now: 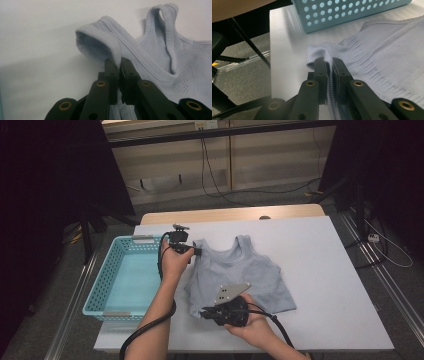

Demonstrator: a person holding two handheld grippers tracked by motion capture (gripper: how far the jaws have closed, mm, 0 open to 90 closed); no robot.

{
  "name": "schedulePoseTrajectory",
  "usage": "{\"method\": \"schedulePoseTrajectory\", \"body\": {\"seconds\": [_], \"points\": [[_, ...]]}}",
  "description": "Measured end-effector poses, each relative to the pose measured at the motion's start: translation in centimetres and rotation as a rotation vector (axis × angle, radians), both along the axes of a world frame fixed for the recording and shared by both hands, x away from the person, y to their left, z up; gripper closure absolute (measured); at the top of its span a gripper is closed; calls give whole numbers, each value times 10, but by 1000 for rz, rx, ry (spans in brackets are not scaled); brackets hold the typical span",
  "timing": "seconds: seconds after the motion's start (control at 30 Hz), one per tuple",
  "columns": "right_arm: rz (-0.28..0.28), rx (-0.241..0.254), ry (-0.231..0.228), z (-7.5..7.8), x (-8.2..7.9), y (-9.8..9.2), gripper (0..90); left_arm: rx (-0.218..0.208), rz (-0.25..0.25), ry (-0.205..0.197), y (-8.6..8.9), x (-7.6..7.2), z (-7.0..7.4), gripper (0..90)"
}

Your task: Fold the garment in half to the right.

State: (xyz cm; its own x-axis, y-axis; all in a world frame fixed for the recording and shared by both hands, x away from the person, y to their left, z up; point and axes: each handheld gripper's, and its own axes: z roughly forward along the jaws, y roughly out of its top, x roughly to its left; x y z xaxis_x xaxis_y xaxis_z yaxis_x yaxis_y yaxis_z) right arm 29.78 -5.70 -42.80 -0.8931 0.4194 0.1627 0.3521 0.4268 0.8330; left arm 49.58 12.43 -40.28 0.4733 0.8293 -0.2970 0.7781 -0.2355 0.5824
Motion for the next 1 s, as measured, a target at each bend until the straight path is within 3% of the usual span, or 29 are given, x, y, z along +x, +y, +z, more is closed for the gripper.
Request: {"method": "schedulePoseTrajectory", "body": {"seconds": [0.33, 1.0], "points": [[14, 6, 0, 1, 1, 5, 836, 15, 13, -12, 5, -4, 7, 857], [38, 14, -9, 2, 1, 14, 836, 23, 43, 0, 19, -5, 13, 857]]}}
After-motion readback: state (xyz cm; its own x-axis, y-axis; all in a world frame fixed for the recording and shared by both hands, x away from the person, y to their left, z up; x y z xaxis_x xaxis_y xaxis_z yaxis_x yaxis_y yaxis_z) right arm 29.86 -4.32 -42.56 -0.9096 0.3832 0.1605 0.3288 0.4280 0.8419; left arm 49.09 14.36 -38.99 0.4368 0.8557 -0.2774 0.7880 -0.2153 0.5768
